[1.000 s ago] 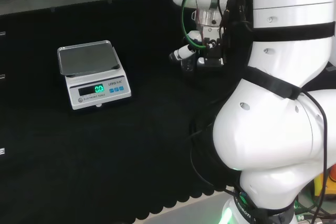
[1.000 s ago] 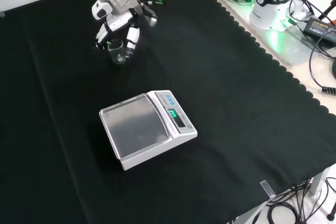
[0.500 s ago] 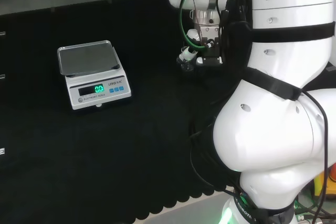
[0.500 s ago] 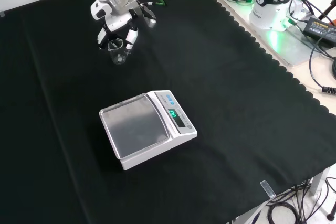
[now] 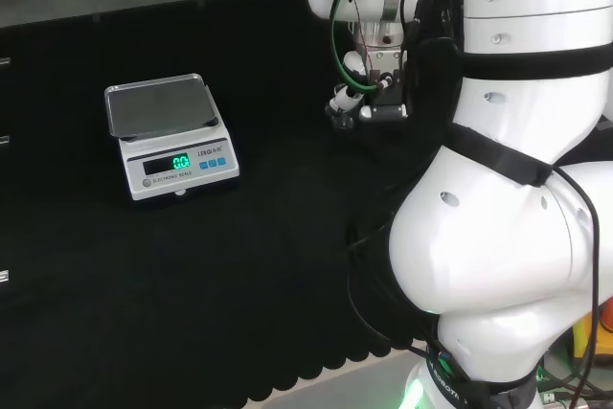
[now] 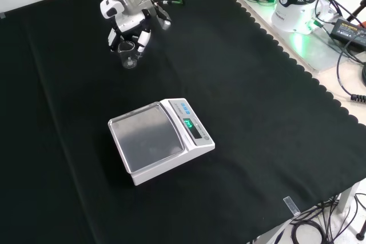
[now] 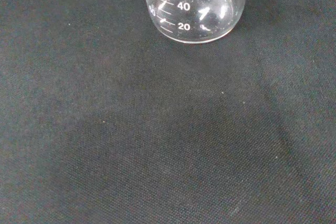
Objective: Pick up the beaker.
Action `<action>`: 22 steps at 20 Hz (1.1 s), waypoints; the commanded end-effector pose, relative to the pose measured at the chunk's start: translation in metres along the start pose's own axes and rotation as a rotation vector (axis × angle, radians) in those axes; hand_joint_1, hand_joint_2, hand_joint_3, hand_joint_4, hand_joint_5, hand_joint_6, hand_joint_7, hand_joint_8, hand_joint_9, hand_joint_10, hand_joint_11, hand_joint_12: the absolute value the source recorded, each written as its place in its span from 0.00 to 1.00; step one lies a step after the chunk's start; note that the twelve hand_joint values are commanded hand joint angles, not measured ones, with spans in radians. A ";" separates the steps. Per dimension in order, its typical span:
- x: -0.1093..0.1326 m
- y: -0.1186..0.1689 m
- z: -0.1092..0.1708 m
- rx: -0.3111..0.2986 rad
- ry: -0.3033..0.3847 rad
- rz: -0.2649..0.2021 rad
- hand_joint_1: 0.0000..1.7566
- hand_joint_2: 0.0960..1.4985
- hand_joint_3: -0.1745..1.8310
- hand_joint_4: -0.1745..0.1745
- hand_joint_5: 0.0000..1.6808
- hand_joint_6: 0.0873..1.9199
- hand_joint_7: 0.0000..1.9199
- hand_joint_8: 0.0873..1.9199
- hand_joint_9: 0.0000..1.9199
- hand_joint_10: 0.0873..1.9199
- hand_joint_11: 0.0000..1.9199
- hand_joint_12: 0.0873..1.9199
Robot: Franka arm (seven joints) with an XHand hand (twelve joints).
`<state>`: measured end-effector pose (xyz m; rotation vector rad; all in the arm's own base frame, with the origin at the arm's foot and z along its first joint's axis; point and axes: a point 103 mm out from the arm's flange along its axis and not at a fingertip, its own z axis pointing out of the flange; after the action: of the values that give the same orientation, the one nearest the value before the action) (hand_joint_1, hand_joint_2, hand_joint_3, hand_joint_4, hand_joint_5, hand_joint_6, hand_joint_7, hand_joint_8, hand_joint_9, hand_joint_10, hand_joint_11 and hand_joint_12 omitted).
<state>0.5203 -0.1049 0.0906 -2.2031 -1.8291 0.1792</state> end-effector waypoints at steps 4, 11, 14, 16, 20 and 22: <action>0.012 -0.007 -0.028 0.036 -0.019 -0.045 0.66 0.71 0.09 0.00 0.60 0.47 0.59 0.45 0.82 0.17 0.90 0.26; 0.031 -0.030 -0.087 0.027 -0.063 -0.074 0.66 0.71 0.09 0.00 0.60 0.47 0.60 0.45 0.82 0.17 0.90 0.25; 0.041 -0.045 -0.114 0.029 -0.095 -0.086 0.66 0.71 0.09 0.00 0.60 0.47 0.60 0.45 0.83 0.17 0.90 0.25; 0.046 -0.054 -0.130 0.025 -0.109 -0.087 0.66 0.71 0.09 0.00 0.60 0.47 0.60 0.45 0.83 0.17 0.89 0.25; 0.056 -0.071 -0.157 0.010 -0.115 -0.111 0.66 0.71 0.09 0.00 0.60 0.47 0.60 0.45 0.83 0.18 0.89 0.25; 0.058 -0.076 -0.162 0.013 -0.121 -0.116 0.66 0.71 0.09 0.00 0.60 0.47 0.60 0.45 0.83 0.18 0.89 0.25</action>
<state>0.5171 -0.0714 0.2380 -2.1372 -1.9696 0.2520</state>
